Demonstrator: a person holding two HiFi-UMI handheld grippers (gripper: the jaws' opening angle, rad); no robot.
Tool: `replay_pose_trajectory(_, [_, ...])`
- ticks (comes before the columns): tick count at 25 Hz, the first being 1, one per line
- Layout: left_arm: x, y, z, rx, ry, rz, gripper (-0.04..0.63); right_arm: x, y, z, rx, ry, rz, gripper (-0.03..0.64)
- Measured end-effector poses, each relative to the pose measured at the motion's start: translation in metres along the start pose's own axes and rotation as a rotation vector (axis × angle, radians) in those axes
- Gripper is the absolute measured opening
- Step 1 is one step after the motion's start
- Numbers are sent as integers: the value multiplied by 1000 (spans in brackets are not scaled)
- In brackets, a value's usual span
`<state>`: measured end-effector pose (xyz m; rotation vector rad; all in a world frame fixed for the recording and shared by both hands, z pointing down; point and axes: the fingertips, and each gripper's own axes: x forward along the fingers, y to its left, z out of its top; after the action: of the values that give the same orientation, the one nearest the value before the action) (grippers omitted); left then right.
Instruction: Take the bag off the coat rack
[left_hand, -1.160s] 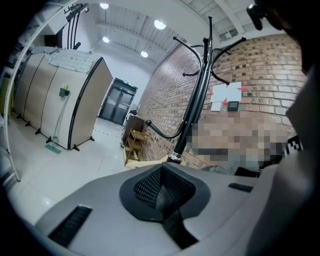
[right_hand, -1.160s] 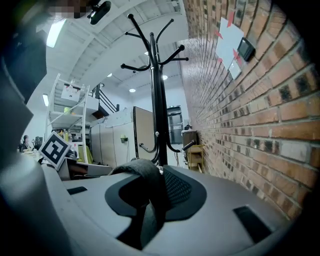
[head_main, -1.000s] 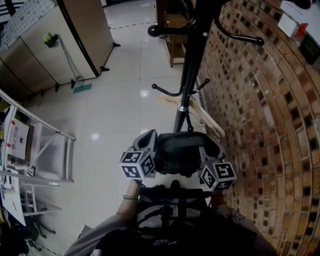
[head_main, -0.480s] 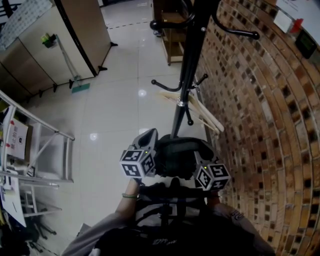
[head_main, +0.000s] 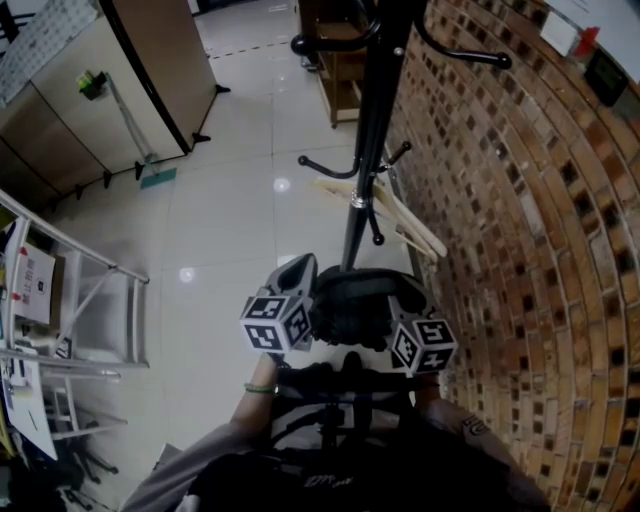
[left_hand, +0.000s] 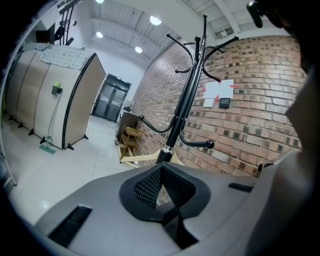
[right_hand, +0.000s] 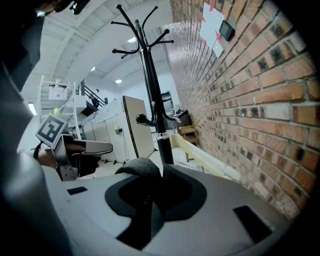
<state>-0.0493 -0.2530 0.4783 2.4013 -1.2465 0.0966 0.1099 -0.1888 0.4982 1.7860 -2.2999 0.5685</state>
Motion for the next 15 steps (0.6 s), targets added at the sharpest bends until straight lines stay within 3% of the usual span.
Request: replay_pose_trajectory(15, [3, 7, 3, -8, -3, 8, 8, 6, 1, 0, -20, 21, 0, 75])
